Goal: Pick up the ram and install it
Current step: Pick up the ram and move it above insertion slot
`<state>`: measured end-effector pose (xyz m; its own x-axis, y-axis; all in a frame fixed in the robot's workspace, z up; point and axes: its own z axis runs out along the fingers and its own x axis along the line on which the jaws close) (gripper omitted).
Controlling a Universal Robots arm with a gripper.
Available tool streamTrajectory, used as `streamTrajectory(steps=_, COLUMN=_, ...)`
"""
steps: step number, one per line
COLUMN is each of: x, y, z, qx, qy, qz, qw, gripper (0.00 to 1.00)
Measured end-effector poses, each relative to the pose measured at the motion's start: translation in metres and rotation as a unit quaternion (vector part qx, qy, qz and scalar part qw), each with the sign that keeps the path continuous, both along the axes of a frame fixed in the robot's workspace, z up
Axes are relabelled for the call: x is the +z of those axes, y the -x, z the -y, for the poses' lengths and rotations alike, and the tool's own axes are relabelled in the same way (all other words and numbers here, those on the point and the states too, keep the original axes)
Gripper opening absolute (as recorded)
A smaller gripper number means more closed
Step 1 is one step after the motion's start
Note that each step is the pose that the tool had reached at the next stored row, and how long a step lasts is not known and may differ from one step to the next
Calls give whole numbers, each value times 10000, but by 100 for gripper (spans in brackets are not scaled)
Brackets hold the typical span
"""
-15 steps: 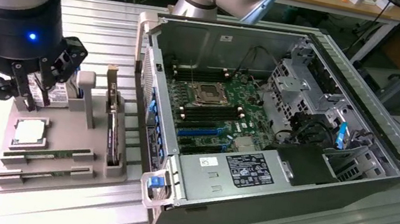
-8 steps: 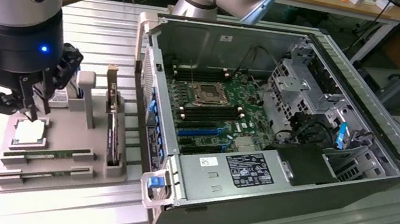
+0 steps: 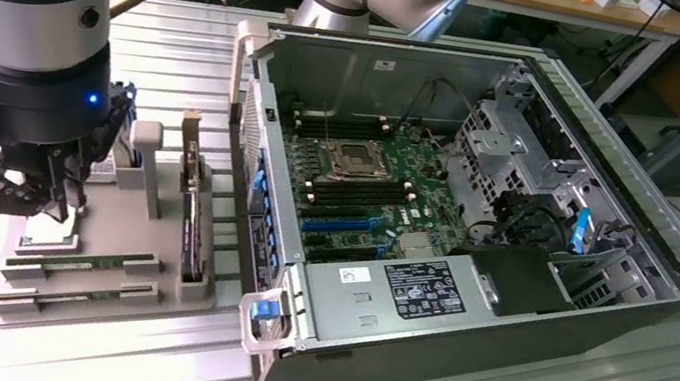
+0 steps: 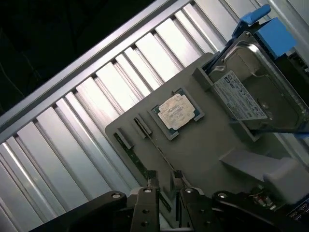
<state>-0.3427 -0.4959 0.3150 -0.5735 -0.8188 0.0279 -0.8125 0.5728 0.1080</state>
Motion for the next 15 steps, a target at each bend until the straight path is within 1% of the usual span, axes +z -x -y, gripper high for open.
streamTrajectory(steps=1, x=-22, y=0, z=0, qx=147, qy=0, qz=0, qw=9999, gripper=25)
streamTrajectory(steps=3, x=-49, y=0, z=0, qx=333, qy=0, qz=0, qw=9994, gripper=25)
streamTrajectory(steps=4, x=-74, y=0, z=0, qx=507, qy=0, qz=0, qw=9987, gripper=26)
streamTrajectory(steps=5, x=-89, y=0, z=0, qx=610, qy=0, qz=0, qw=9981, gripper=26)
streamTrajectory(steps=6, x=-108, y=0, z=0, qx=741, qy=0, qz=0, qw=9973, gripper=32)
streamTrajectory(steps=7, x=-131, y=0, z=0, qx=896, qy=0, qz=0, qw=9960, gripper=32)
streamTrajectory(steps=10, x=-170, y=0, z=0, qx=1167, qy=0, qz=0, qw=9932, gripper=32)
streamTrajectory(steps=11, x=-185, y=0, z=0, qx=1269, qy=0, qz=0, qw=9919, gripper=32)
streamTrajectory(steps=15, x=-243, y=0, z=0, qx=1666, qy=0, qz=0, qw=9860, gripper=32)
